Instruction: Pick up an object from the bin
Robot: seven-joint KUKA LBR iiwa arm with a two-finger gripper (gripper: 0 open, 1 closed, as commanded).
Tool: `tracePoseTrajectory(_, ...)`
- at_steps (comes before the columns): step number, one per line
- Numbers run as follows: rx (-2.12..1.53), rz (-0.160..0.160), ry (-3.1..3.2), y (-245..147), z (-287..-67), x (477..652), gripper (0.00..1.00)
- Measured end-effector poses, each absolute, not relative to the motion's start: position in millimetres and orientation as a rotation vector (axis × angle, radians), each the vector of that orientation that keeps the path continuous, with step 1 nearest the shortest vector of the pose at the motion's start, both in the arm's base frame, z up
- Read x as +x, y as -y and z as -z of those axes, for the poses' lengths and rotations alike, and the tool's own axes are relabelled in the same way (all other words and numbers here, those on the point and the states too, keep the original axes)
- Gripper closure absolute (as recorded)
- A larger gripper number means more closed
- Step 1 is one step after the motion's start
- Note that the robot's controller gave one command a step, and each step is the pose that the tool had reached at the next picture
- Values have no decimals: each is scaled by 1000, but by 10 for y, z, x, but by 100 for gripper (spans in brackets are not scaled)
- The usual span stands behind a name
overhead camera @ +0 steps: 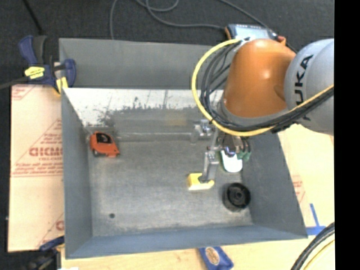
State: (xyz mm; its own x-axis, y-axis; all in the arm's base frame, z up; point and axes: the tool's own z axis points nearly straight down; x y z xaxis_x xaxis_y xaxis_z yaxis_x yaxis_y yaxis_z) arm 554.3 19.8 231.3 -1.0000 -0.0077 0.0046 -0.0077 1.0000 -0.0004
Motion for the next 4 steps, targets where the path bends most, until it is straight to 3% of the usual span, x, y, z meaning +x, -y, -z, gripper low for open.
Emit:
tracePoseTrajectory(1,11,0,3146,-199,-2362,5556,0)
tracePoseTrajectory(2,53,-1,3151,8,-1765,5570,0)
tracePoseTrajectory(3,352,0,3123,363,-1557,5660,0)
tracePoseTrajectory(4,188,1,3139,348,-1376,5622,0)
